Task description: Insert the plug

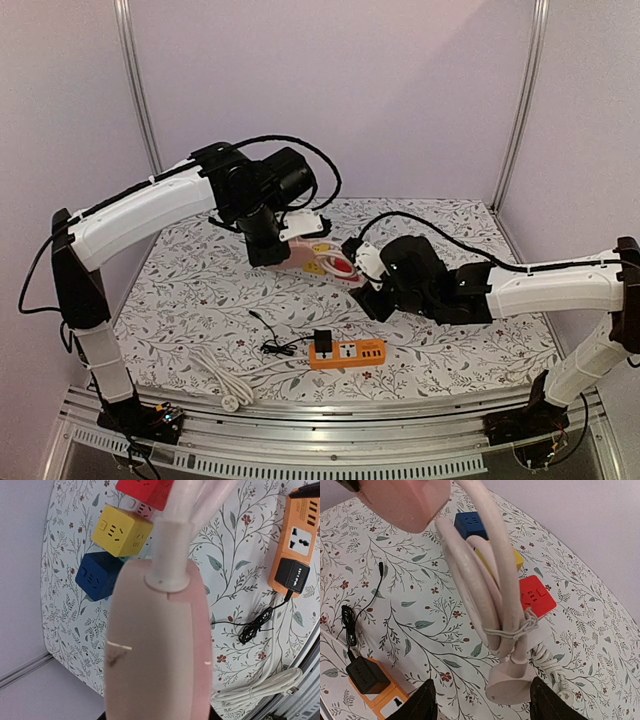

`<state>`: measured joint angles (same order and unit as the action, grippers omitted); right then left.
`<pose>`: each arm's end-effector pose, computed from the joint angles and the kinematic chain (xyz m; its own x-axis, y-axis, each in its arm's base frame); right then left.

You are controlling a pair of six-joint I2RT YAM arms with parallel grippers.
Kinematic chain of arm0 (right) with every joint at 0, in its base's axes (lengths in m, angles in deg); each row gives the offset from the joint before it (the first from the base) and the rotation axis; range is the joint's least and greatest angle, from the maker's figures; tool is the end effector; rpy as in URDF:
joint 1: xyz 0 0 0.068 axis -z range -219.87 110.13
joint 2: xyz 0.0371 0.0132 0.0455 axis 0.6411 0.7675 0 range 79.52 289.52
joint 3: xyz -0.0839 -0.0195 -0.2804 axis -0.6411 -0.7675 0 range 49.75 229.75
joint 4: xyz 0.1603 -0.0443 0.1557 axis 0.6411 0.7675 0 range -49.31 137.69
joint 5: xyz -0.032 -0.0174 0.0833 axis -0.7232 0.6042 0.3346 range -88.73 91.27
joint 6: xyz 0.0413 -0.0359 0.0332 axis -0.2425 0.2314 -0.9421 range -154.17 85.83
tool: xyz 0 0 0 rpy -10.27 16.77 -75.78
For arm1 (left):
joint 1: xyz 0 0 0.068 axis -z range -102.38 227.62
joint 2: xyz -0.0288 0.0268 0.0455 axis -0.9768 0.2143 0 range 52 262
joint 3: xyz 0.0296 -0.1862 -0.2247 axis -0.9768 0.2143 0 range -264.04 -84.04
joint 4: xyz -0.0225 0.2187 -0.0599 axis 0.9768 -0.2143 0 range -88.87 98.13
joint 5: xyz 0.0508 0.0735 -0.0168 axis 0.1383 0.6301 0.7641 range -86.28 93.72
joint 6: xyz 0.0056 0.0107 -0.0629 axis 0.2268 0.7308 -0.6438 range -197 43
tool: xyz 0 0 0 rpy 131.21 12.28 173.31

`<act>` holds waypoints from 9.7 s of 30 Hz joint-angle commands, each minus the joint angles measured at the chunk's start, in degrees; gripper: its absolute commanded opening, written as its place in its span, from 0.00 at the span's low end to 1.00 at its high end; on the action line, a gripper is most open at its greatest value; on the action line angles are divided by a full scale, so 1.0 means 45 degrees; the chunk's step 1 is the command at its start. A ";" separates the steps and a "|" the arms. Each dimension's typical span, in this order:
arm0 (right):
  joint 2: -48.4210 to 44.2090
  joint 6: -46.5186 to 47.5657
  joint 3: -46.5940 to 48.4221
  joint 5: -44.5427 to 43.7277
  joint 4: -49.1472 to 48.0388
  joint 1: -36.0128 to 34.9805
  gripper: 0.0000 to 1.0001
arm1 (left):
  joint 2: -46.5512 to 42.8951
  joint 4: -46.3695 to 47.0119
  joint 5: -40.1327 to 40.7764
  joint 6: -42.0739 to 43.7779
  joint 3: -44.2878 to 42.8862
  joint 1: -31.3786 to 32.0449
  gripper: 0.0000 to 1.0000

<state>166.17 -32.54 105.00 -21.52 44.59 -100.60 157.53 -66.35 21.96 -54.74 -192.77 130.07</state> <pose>0.1685 0.2615 0.2714 -0.2640 -0.5246 -0.8094 -0.6575 0.7118 -0.2470 0.2197 -0.2602 0.3451 -0.2723 0.9443 -0.1847 0.8588 0.3250 0.3959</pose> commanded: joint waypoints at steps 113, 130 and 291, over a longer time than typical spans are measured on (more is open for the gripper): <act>0.7341 -1.1786 0.7163 0.4089 1.3819 -0.0181 0.00 | -0.3517 0.6780 -0.9410 0.2274 0.9846 -0.0855 0.69; 0.9752 -0.9609 0.6372 0.4917 1.2873 -0.0085 0.00 | -0.3380 0.7230 -0.8233 0.2085 0.9864 -0.0815 0.69; -0.4682 -0.5391 -0.1036 0.0837 0.2181 1.3979 0.94 | -0.6939 1.4213 -0.6528 -0.3600 1.3494 -1.3668 0.99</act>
<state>149.45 -55.97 105.94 -8.67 63.00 -39.69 128.81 -15.77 -3.42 -60.51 -139.64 78.51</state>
